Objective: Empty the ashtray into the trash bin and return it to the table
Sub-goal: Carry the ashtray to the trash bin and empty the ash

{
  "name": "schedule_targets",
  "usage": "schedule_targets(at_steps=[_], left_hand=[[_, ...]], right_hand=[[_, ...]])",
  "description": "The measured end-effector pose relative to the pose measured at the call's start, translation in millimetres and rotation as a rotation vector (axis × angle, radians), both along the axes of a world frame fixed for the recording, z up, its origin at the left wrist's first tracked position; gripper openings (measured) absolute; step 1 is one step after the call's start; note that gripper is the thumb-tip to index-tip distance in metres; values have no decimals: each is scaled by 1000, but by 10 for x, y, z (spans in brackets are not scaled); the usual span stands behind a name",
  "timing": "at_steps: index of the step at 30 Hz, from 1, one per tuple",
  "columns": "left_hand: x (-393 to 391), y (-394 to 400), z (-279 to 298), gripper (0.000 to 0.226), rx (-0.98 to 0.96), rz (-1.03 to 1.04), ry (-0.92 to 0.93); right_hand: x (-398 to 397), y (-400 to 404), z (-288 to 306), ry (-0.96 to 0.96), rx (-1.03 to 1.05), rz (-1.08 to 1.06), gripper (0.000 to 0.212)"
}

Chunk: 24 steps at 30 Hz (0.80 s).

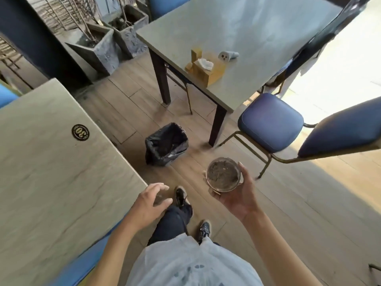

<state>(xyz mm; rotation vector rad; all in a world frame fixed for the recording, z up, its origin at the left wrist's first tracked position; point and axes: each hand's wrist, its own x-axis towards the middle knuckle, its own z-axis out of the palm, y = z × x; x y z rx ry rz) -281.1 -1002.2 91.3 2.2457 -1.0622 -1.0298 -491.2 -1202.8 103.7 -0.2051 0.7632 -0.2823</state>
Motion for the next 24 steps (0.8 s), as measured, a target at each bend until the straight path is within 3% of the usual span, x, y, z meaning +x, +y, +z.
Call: schedule_targets(at_steps=[14, 21, 24], left_hand=[[1347, -1362, -270, 38, 64, 99, 17], [1860, -1645, -551, 44, 230, 199, 124], [1939, -1707, -728, 53, 323, 278, 205]], right_hand=[[2084, -1359, -202, 76, 62, 272, 82], [2716, -1938, -210, 121, 28, 406, 67], [2871, -2236, -410, 152, 66, 491, 82]])
